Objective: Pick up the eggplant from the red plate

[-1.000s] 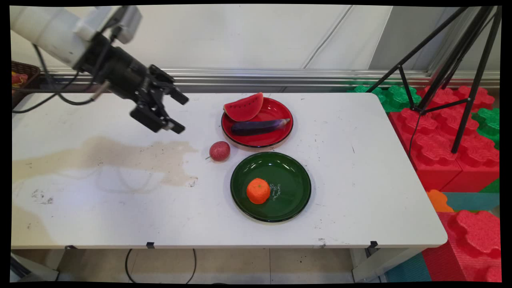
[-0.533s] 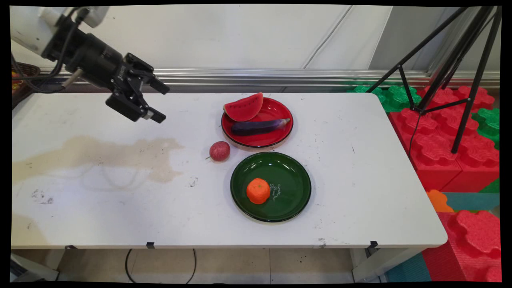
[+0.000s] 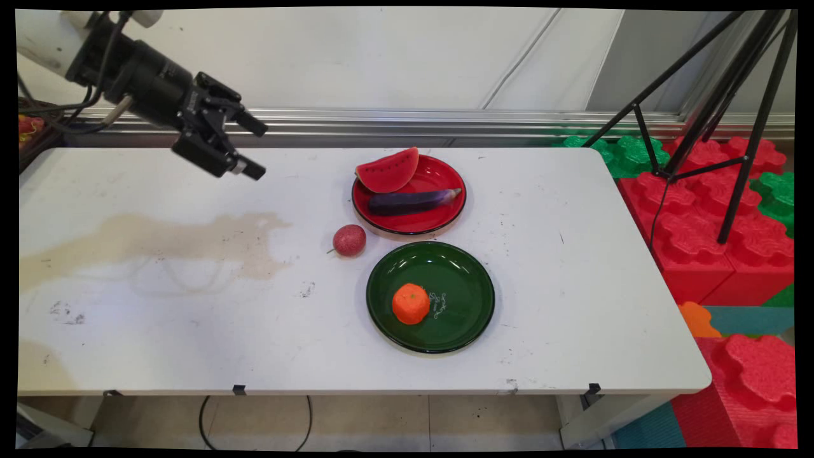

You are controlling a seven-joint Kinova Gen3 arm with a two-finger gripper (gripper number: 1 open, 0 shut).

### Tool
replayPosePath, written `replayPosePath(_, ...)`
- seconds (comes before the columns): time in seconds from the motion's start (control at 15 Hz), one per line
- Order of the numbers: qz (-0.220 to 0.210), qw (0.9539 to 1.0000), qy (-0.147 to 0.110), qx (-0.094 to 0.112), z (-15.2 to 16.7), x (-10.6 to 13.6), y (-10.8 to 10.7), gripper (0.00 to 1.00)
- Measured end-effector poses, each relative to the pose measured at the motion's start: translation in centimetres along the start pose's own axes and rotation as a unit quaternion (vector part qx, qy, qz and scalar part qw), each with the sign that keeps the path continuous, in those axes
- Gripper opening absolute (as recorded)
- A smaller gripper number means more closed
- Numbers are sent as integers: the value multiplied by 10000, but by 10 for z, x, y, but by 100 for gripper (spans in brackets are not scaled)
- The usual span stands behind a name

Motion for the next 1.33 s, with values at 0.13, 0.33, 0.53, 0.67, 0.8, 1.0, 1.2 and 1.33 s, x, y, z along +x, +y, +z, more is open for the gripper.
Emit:
replayPosePath(0.13, -33, 10000, 24, 70, 5, 4, -6, 100)
replayPosePath(0.33, -32, 9999, 35, 163, 16, 11, -18, 100)
replayPosePath(0.53, 45, 9997, 7, 257, 36, 21, -34, 100)
replayPosePath(0.67, 124, 9994, -39, 309, 51, 27, -46, 100)
replayPosePath(0.8, 220, 9991, -113, 342, 73, 35, -60, 100)
replayPosePath(1.0, 310, 9986, -224, 358, 101, 43, -73, 100)
replayPosePath(1.2, 401, 9978, -406, 342, 137, 51, -85, 100)
replayPosePath(1.33, 459, 9970, -533, 308, 158, 55, -90, 100)
